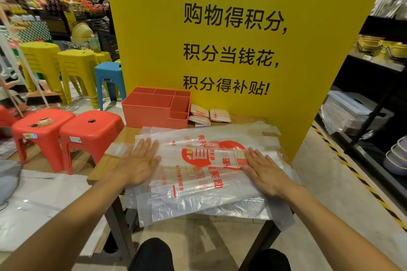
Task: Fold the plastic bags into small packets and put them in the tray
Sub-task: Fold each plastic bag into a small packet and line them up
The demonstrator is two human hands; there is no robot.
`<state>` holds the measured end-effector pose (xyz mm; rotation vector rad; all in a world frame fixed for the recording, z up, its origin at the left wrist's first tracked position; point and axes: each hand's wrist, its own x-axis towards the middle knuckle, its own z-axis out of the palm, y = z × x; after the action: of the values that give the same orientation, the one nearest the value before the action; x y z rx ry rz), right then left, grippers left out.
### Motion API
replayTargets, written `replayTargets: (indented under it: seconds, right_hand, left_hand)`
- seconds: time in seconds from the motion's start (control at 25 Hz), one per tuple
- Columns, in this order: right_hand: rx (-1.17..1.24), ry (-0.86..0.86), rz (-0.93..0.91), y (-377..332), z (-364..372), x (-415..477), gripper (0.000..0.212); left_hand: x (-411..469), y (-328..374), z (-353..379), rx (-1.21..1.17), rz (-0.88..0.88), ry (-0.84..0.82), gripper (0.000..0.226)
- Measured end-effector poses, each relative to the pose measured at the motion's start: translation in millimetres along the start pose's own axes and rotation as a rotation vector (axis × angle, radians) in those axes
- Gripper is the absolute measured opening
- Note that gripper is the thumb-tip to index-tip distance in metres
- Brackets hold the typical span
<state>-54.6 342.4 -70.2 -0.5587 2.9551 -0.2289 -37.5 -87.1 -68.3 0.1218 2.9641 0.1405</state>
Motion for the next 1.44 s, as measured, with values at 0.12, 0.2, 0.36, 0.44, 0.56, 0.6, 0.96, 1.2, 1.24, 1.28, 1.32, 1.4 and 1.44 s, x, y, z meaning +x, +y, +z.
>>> replayTargets:
  seconds: [0.12, 0.2, 0.36, 0.44, 0.56, 0.6, 0.96, 1.2, 1.24, 1.28, 1.32, 1.4, 1.44]
  right_hand:
    - [-0.019, 0.011, 0.094, 22, -3, -7, 0.131]
    - [-0.034, 0.018, 0.112, 27, -3, -9, 0.123]
    - [-0.065, 0.042, 0.098, 26, -8, -9, 0.122]
    - [-0.15, 0.094, 0.079, 25, -13, -8, 0.108]
    - [-0.241, 0.246, 0.06, 22, -20, -7, 0.068]
    - [-0.236, 0.309, 0.027, 16, -22, -6, 0.057]
    - [-0.138, 0.295, 0.087, -23, -31, 21, 0.03]
    - [-0.108, 0.348, -0.062, -74, -33, 20, 0.034]
    - [-0.079, 0.334, -0.111, -86, -33, 16, 0.033]
    - [-0.058, 0.316, -0.16, -100, -33, 13, 0.034]
    - [-0.036, 0.3, -0.204, -114, -33, 10, 0.037]
    - [0.014, 0.285, -0.275, -143, -29, 8, 0.047]
    - [0.047, 0.273, -0.295, -158, -27, 7, 0.052]
  left_hand:
    - [-10, -31, -1, -0.007, -0.065, 0.011, 0.068]
    - [-14, -49, 0, 0.002, -0.102, 0.027, 0.068]
    - [-17, -78, -4, -0.116, -0.173, 0.063, 0.078]
    - [-20, -85, -8, -0.121, -0.14, 0.143, 0.075]
    - [-28, -88, -17, -0.095, -0.069, 0.243, 0.063]
    - [-33, -87, -19, -0.077, -0.053, 0.233, 0.063]
    - [-72, -69, -20, 0.02, 0.115, 0.211, 0.057]
    - [-86, -69, -24, 0.01, 0.219, 0.146, 0.059]
    - [-88, -68, -25, 0.019, 0.238, 0.162, 0.05]
    - [-91, -68, -28, 0.027, 0.248, 0.178, 0.041]
    - [-94, -67, -31, 0.03, 0.255, 0.199, 0.034]
    - [-99, -61, -37, 0.023, 0.273, 0.261, 0.024]
    - [-102, -55, -41, 0.005, 0.284, 0.304, 0.021]
